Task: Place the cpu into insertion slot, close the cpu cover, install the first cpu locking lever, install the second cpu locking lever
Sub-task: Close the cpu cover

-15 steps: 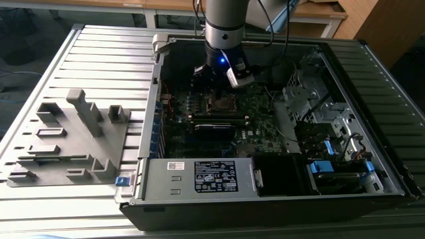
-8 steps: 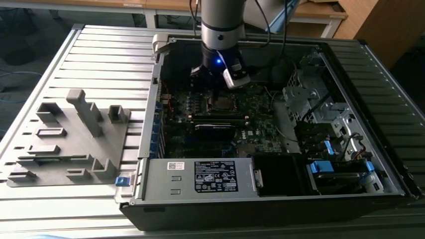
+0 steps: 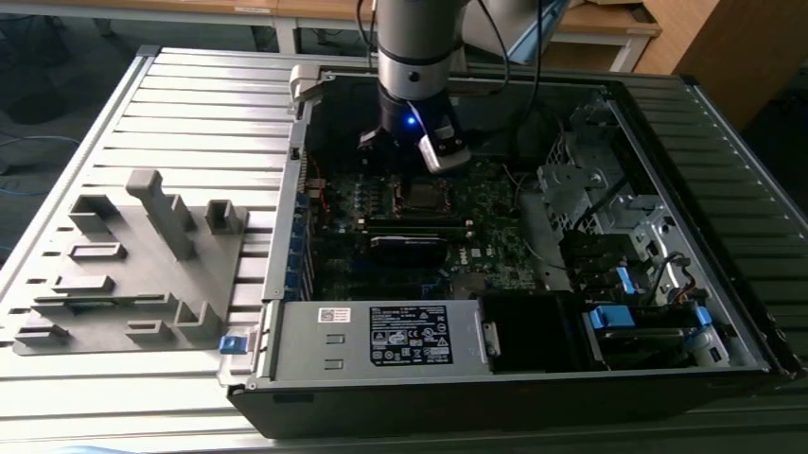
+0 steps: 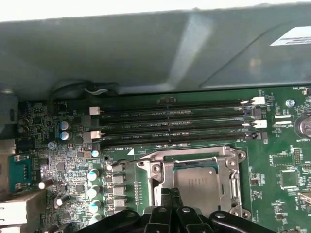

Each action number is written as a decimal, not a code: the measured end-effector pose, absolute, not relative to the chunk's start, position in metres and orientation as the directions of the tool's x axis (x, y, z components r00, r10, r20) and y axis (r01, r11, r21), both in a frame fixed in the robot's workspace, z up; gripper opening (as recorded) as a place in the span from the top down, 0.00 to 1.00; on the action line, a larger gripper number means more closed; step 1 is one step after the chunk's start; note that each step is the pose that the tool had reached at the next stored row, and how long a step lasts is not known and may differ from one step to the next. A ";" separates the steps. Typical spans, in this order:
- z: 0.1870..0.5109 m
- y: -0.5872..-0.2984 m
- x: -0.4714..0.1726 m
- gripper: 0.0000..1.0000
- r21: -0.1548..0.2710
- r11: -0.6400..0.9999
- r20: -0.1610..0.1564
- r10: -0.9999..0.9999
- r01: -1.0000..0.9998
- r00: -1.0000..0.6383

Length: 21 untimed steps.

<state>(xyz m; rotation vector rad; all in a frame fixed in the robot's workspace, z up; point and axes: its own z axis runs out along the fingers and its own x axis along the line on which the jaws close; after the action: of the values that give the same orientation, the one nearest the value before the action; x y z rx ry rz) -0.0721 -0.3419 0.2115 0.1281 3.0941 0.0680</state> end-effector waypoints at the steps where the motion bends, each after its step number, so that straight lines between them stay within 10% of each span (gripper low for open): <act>1: 0.211 -0.342 -0.073 0.89 0.045 0.996 -0.042 0.083 0.082 -0.996; 21: 0.204 -0.342 -0.082 0.89 0.046 0.996 -0.042 0.084 0.082 -0.996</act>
<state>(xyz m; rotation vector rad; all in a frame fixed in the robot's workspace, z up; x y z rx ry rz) -0.0817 -0.3419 0.2045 0.1281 3.0939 0.0680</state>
